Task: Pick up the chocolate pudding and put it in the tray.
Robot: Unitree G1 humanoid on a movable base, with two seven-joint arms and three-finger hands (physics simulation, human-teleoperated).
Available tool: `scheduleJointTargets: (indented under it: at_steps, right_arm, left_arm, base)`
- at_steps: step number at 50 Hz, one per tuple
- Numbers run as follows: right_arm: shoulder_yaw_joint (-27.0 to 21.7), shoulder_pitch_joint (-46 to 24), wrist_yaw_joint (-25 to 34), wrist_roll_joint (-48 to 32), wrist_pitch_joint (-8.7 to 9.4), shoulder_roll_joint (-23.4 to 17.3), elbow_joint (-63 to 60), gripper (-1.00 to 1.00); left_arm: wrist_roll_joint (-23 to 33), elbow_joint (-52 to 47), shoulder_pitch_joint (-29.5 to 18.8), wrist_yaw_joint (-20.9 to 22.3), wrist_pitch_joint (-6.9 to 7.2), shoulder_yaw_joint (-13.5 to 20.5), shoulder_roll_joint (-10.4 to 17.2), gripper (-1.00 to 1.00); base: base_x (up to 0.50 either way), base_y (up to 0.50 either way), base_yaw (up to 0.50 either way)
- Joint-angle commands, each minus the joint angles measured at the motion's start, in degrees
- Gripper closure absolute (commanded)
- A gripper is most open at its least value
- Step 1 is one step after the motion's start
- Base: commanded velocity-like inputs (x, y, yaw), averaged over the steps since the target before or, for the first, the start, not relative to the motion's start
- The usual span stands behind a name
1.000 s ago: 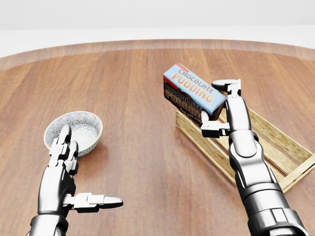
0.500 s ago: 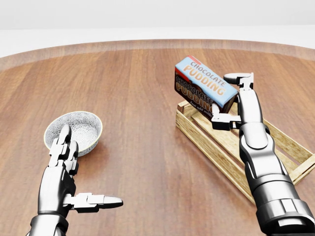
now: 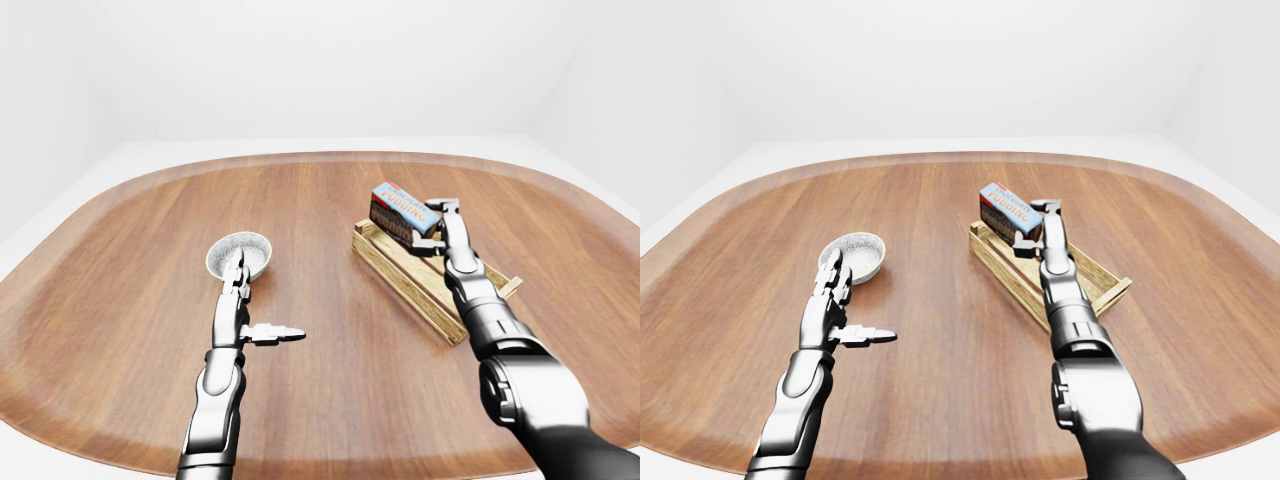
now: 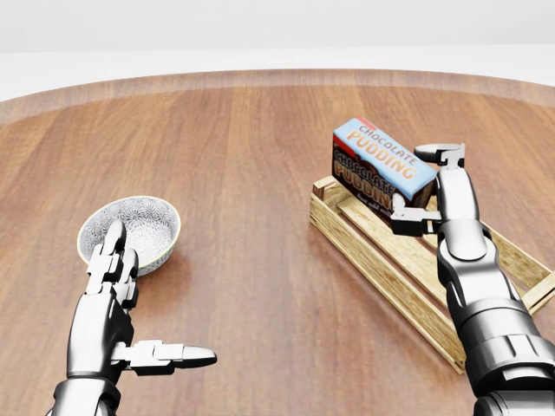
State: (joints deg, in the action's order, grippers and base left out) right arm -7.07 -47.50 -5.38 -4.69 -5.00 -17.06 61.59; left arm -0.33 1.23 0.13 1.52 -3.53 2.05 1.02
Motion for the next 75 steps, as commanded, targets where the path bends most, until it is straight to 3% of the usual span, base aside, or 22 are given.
scheduleJointTargets:
  at_steps: [1,10,45,75]
  right_arm:
    - [-0.9,-1.7,-1.5,-1.7,0.00,-1.6,5.2,1.00]
    - [-1.4,-1.3,-2.0,-1.7,0.00,-2.3,7.9,1.00]
    - [-3.0,0.0,-3.5,-1.9,0.00,-5.1,11.9,1.00]
    - [-3.7,-3.8,-5.0,-3.1,0.00,-6.0,13.3,1.00]
  left_arm:
    - [-0.7,-0.8,0.1,0.5,1.09,0.2,0.0,-1.00]
    - [-0.8,-1.2,0.0,0.4,1.65,0.2,0.0,-1.00]
    - [-0.8,-0.5,-0.1,0.5,1.17,0.2,0.1,-1.00]
    - [-0.9,0.0,-0.4,0.6,0.97,0.3,0.1,-1.00]
  base:
    - [0.00,0.00,0.00]
    - [0.00,0.00,0.00]
    - [0.00,0.00,0.00]
    - [0.00,0.00,0.00]
